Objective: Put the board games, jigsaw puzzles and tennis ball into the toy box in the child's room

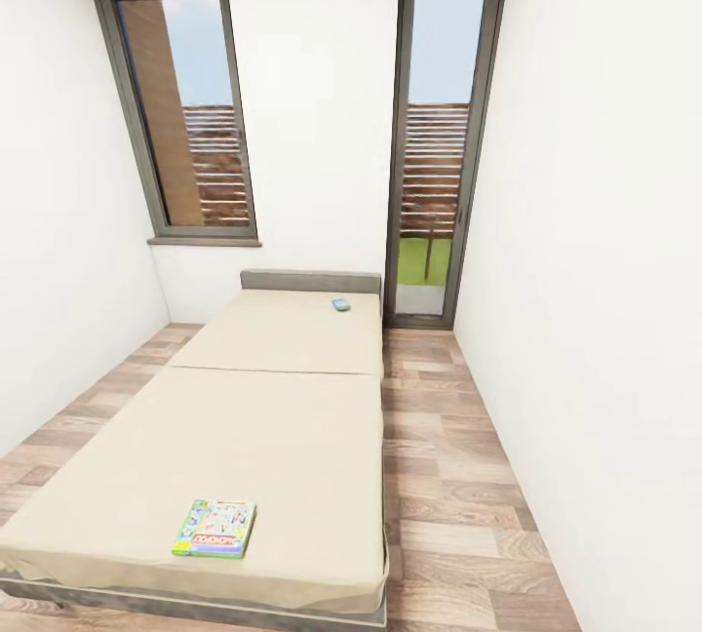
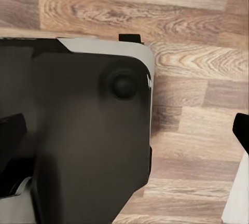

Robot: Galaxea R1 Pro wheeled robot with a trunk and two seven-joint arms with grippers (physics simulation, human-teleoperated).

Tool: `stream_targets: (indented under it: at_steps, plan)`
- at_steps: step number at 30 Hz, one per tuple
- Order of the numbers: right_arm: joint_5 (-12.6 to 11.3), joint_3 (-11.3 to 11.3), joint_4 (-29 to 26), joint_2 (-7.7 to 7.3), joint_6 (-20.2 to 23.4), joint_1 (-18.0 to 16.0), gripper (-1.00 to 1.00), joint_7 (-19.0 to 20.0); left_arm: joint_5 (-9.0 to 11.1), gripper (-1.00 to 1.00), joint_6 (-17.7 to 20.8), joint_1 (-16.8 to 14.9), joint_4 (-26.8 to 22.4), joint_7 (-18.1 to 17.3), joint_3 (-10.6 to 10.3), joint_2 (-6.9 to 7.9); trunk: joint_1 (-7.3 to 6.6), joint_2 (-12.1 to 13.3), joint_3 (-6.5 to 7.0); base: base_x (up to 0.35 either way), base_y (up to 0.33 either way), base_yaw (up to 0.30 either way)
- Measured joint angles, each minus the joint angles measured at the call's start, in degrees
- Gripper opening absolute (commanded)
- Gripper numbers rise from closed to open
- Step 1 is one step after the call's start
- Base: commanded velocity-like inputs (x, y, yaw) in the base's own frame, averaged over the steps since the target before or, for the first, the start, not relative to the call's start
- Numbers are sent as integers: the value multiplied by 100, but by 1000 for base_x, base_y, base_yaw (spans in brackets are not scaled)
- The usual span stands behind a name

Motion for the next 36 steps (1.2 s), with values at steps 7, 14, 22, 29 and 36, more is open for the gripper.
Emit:
stream_targets:
  at_steps: [7,14,22,29,36]
  plan:
    - [205,19,-31,19,122,-393,100,8,10,100,176,-373,-277,-8,19,2,-154,282,127,0,0,0]
    - [412,25,-40,46,582,-816,100,8,14,100,643,-785,-471,-9,24,-17,-308,563,254,0,0,0]
    - [524,23,-48,63,1332,-1287,100,12,15,100,1164,-1145,-791,3,25,-75,-484,884,397,0,0,0]
    - [571,22,-117,75,1914,-1779,100,19,17,100,1776,-1461,-1301,14,20,-200,-638,1166,524,0,0,0]
    - [575,14,-247,71,2168,-2057,100,23,18,100,2098,-1634,-1798,6,19,-262,-792,1448,650,0,0,0]
